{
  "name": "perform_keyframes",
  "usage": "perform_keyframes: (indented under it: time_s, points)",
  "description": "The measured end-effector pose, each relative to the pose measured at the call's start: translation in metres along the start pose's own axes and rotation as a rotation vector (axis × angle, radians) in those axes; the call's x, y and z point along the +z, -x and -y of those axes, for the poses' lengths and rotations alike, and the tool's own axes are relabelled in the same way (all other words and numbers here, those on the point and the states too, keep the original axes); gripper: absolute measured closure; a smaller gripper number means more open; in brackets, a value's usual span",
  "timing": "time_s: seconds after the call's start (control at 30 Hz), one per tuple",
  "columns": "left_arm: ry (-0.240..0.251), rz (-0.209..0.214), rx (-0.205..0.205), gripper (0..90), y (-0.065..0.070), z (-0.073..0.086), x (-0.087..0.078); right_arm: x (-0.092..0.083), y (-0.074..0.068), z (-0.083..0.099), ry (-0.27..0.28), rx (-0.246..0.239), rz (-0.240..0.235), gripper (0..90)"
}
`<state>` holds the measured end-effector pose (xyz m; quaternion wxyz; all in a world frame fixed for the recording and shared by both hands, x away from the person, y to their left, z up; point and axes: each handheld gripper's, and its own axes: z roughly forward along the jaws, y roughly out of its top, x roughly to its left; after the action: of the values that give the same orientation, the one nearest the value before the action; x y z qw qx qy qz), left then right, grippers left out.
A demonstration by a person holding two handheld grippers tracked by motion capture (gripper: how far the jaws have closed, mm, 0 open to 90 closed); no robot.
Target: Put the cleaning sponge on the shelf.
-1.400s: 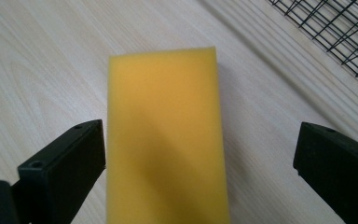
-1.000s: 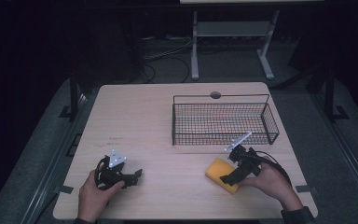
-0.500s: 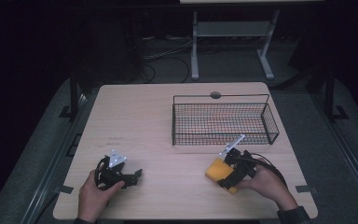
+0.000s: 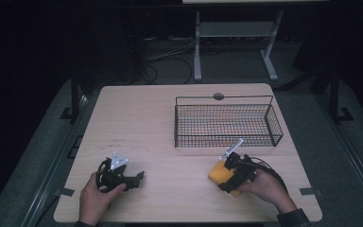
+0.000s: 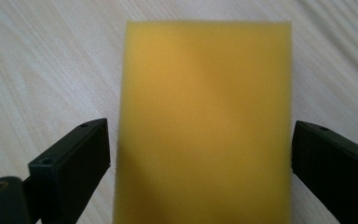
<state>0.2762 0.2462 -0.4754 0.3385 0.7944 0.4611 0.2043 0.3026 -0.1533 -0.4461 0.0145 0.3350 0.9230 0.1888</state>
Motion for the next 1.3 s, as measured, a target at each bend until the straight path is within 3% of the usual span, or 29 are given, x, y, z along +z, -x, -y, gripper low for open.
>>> perform_keyframes:
  time_s: [0.33, 0.53, 0.83, 0.87, 1.3]
  points:
    - [0.000, 0.000, 0.000, 13.2, 0.0000, 0.0000, 0.0000, 0.0040, -0.0007, -0.0002, -0.008, -0.014, 0.014, 6.2]
    - [0.000, 0.000, 0.000, 13.2, 0.0000, 0.0000, 0.0000, 0.0039, -0.0010, 0.0003, -0.006, -0.016, 0.029, 13.6]
    - [0.000, 0.000, 0.000, 13.2, 0.0000, 0.0000, 0.0000, 0.0045, -0.0022, 0.0005, -0.012, -0.028, 0.035, 16.2]
    - [0.000, 0.000, 0.000, 13.2, 0.0000, 0.0000, 0.0000, 0.0038, -0.0030, 0.0005, -0.007, -0.029, 0.029, 20.3]
    - [0.000, 0.000, 0.000, 13.2, 0.0000, 0.0000, 0.0000, 0.0011, -0.0038, 0.0007, -0.007, -0.051, 0.030, 21.6]
